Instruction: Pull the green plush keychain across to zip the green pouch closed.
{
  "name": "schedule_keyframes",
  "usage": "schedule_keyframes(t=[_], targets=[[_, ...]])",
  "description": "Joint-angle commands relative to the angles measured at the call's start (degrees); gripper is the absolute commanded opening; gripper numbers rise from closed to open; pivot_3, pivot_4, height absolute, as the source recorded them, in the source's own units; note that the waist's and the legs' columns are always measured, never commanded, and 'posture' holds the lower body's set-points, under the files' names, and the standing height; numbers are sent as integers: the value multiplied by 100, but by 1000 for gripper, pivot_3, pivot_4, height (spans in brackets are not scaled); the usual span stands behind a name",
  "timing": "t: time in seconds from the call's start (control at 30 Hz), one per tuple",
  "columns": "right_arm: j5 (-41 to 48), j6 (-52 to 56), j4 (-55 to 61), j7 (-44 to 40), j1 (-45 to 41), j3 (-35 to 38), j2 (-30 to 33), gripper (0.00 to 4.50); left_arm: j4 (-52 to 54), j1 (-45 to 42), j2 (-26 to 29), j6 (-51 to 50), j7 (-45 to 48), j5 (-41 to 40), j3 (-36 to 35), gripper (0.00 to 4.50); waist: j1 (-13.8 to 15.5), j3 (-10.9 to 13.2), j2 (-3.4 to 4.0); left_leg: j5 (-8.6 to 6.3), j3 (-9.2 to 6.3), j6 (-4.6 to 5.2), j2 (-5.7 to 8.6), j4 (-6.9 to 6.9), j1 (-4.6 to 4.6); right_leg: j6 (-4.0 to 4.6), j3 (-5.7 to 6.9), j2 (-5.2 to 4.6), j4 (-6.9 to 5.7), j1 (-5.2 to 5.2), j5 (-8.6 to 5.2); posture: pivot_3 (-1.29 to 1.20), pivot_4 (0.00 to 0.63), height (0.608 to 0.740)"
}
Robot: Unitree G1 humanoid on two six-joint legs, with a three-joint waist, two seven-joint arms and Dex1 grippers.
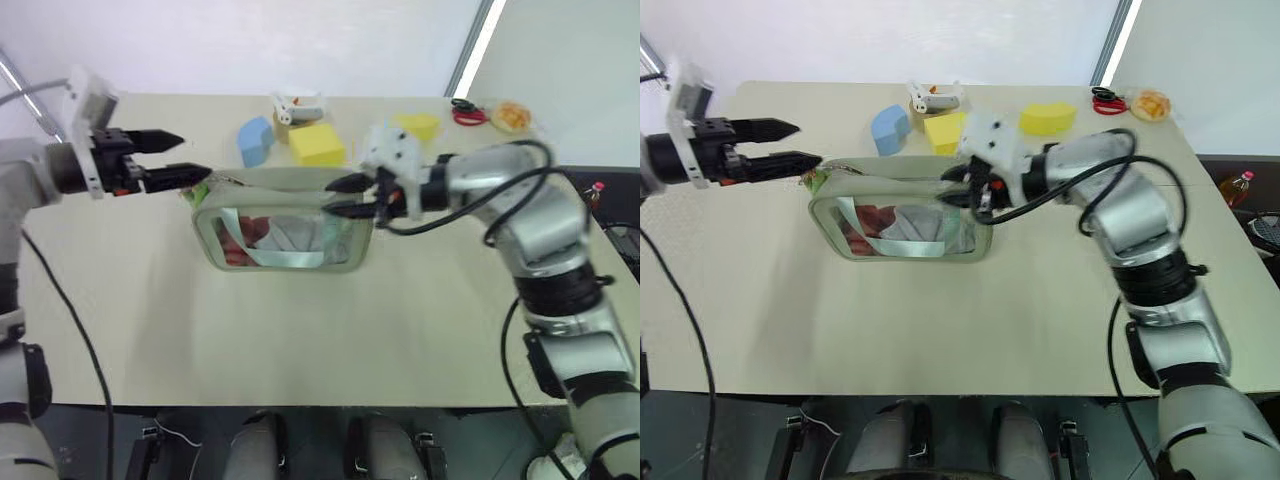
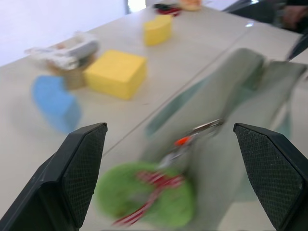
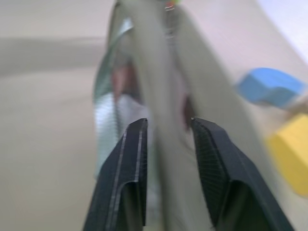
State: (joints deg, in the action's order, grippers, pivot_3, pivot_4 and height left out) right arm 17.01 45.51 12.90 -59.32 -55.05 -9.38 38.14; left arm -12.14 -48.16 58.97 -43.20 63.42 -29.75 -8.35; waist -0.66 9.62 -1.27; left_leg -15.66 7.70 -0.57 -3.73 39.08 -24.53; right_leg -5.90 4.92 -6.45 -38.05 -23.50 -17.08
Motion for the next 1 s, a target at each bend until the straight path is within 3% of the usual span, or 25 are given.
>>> schedule_keyframes(t=[0.03, 0.3, 0.53, 0.63, 0.67, 0.93, 1.0], targets=[[324, 356, 555, -16, 66, 393, 336, 1492, -412, -143, 283, 455, 230, 272, -78, 4500, -2, 0, 0, 0, 0, 0, 0, 0, 1, 0, 0, 0, 1, 0, 0, 0, 150, 740], [218, 111, 559, 341, 726, 59, 144, 1492, -1169, -173, 237, 1000, 537, 719, 143, 4500, -12, -1, -1, 0, 3, 0, 0, -2, 1, 0, 0, 0, 0, -2, 0, 0, 150, 740], [79, -282, 222, 344, 819, -207, 42, 1492, -1634, -45, -72, 1555, 637, 1120, 436, 4500, -5, -1, -1, 0, 4, 0, 0, -1, 0, 0, 0, 0, 0, -3, 0, 0, 150, 740], [73, -381, 186, 288, 805, -260, 33, 212, -1904, -193, -412, 1734, 559, 1223, 505, 4500, 1, -1, -1, 0, 3, 0, 0, 0, 0, 0, 0, 0, 0, -1, 0, 0, 150, 740], [75, -400, 192, 271, 800, -278, 29, 42, -2022, -278, -544, 1777, 526, 1245, 510, 4500, 0, -1, -1, 0, 3, 0, 0, 1, 0, 0, 0, 0, -1, -1, 0, 0, 150, 740], [50, -442, 222, 220, 812, -315, 67, 42, -2564, -671, -1157, 2101, 537, 1442, 555, 4500, -15, -1, -2, 0, 4, 0, 0, 0, 1, 0, 1, 0, -4, -2, 0, 0, 150, 740], [27, -442, 221, 242, 811, -320, 62, 0, -2515, -678, -1169, 2075, 635, 1386, 491, 3957, -13, -1, -2, 0, 3, 0, 0, 1, 1, 0, 1, 0, -4, 0, 0, 0, 150, 740]])
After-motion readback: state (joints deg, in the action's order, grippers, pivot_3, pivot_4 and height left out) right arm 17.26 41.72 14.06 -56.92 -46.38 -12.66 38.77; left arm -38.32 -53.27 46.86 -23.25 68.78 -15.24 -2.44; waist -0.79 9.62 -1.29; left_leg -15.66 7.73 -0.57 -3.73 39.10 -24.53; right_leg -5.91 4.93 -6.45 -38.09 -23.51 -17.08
